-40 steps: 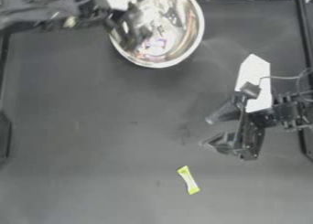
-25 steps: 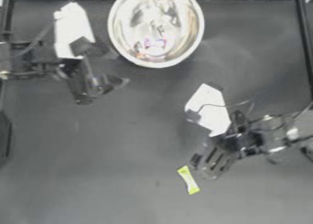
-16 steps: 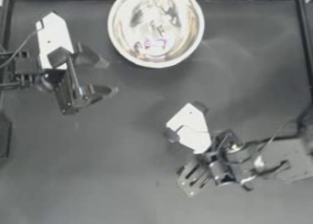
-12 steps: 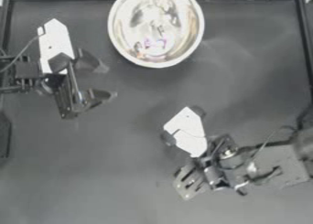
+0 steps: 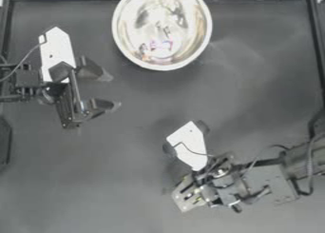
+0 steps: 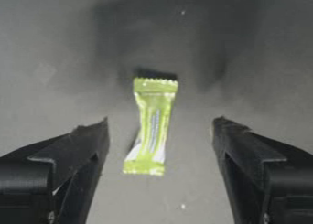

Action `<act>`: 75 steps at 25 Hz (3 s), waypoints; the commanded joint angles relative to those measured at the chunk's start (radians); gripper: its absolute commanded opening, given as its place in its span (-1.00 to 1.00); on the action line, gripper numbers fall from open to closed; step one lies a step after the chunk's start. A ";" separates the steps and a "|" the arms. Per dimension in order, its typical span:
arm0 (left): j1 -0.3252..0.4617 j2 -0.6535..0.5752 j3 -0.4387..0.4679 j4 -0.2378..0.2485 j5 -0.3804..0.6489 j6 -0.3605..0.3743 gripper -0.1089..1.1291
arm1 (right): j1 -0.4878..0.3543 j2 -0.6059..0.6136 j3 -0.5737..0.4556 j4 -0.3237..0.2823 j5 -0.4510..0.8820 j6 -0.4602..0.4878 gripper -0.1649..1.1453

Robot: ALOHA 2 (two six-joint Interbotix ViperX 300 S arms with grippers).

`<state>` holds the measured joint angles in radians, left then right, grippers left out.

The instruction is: Put candies in bowl

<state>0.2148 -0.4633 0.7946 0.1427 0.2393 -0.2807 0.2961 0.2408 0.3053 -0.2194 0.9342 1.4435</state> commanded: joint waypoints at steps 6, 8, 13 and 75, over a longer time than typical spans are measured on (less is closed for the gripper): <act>-0.005 -0.029 0.009 -0.002 -0.026 -0.002 0.74 | 0.005 0.034 -0.054 0.005 0.002 0.046 0.66; -0.006 -0.029 0.014 -0.002 -0.043 0.000 0.74 | 0.008 0.041 -0.057 0.014 0.000 0.049 0.62; -0.005 -0.029 0.018 -0.002 -0.052 0.000 0.74 | 0.008 0.058 -0.058 0.031 0.002 0.049 0.58; -0.015 -0.023 0.049 -0.041 -0.046 -0.002 0.73 | -0.482 -0.367 0.187 -0.578 -0.437 -0.055 0.09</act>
<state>0.2010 -0.4633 0.8544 0.1028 0.1979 -0.2823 -0.1457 -0.0951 0.5031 -0.7854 0.5277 1.4051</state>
